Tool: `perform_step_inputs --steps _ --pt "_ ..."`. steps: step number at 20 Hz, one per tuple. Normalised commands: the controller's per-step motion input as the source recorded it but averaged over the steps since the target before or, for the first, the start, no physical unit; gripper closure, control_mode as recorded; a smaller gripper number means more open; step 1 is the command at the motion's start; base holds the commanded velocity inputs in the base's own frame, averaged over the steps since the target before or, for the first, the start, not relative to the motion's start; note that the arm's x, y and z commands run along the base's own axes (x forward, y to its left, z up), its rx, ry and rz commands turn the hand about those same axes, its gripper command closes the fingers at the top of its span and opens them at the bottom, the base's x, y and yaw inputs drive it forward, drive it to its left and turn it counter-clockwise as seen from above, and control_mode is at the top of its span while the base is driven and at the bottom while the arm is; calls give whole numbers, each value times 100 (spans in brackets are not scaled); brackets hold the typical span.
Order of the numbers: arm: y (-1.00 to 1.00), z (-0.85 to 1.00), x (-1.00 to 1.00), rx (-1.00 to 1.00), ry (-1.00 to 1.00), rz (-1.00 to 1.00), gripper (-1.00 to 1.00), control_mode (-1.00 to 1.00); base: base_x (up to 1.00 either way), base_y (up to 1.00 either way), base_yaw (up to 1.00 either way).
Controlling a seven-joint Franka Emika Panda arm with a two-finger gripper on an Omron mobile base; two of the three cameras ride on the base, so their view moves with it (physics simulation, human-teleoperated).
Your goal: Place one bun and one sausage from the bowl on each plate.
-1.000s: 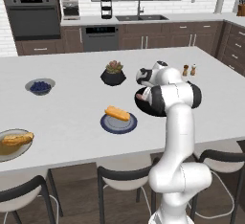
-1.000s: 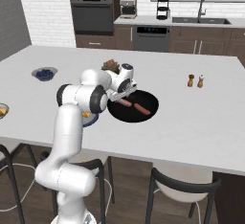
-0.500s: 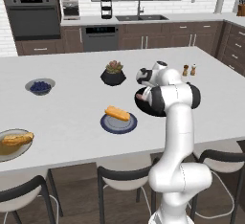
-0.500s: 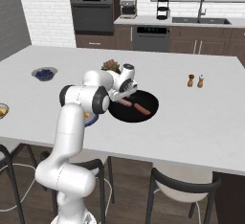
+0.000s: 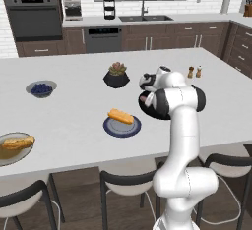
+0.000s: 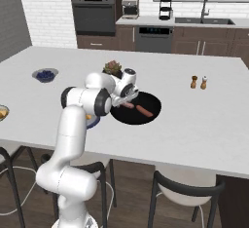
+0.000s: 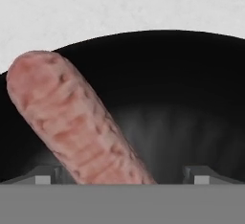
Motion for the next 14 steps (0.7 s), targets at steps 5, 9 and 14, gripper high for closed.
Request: perform_step_inputs --steps 5,9,14 --pt "0 -13 0 0 0 0 100 -100 0 0 0" --pt "0 0 0 0 0 0 100 -100 0 0 0" --pt "0 0 0 0 0 0 100 -100 0 0 0"
